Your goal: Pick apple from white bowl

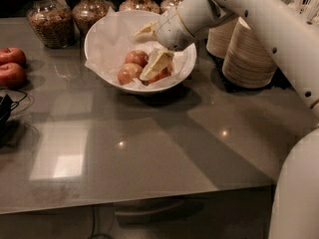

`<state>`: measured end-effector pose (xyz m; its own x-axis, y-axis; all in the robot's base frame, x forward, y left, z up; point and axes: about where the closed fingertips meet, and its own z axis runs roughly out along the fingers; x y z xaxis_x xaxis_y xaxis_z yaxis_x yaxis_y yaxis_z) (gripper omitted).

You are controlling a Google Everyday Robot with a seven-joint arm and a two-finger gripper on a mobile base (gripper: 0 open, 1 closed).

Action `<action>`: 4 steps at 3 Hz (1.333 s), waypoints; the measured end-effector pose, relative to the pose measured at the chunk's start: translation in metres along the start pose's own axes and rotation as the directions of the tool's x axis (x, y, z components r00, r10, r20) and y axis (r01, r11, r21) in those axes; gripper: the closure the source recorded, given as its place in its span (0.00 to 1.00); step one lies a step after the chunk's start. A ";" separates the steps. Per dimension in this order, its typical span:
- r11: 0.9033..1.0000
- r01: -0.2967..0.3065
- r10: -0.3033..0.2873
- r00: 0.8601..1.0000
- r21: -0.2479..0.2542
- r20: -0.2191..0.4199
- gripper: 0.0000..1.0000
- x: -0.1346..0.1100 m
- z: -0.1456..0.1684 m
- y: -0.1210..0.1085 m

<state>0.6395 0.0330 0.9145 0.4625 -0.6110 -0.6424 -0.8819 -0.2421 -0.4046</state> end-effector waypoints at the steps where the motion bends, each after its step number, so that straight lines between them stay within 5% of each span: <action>1: 0.999 -0.011 0.011 1.000 -0.046 -0.001 0.33 0.010 0.021 0.010; 4: 0.990 0.013 -0.018 0.999 -0.141 -0.031 0.33 0.007 0.049 0.015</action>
Offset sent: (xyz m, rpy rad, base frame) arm -0.0021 0.0152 -0.0452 -0.0448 0.0662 0.0485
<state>0.6335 0.0623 0.8719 0.4748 -0.6298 -0.6147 -0.8799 -0.3537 -0.3173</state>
